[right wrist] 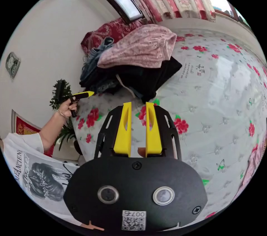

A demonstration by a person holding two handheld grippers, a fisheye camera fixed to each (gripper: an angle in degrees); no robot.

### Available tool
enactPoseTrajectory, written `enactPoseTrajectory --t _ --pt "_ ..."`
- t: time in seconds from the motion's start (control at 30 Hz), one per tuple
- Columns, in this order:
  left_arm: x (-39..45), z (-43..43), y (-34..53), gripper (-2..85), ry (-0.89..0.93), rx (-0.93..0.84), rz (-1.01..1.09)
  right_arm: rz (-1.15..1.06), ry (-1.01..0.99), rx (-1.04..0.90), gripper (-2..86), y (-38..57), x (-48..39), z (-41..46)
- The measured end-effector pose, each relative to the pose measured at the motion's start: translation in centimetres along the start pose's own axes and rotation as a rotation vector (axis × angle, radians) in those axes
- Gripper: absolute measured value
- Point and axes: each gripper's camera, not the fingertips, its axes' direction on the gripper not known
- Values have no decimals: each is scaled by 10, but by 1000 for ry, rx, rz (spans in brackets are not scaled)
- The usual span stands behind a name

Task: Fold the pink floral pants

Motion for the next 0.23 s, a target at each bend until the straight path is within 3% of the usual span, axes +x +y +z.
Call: enactPoseTrajectory --t 0.07,0.23 --pt "21 64 75 90 -57 -145 59 -15 143 -213 56 78 7 46" --pt "99 156 190 89 -157 -334 249 -102 312 -529 62 215 3 75"
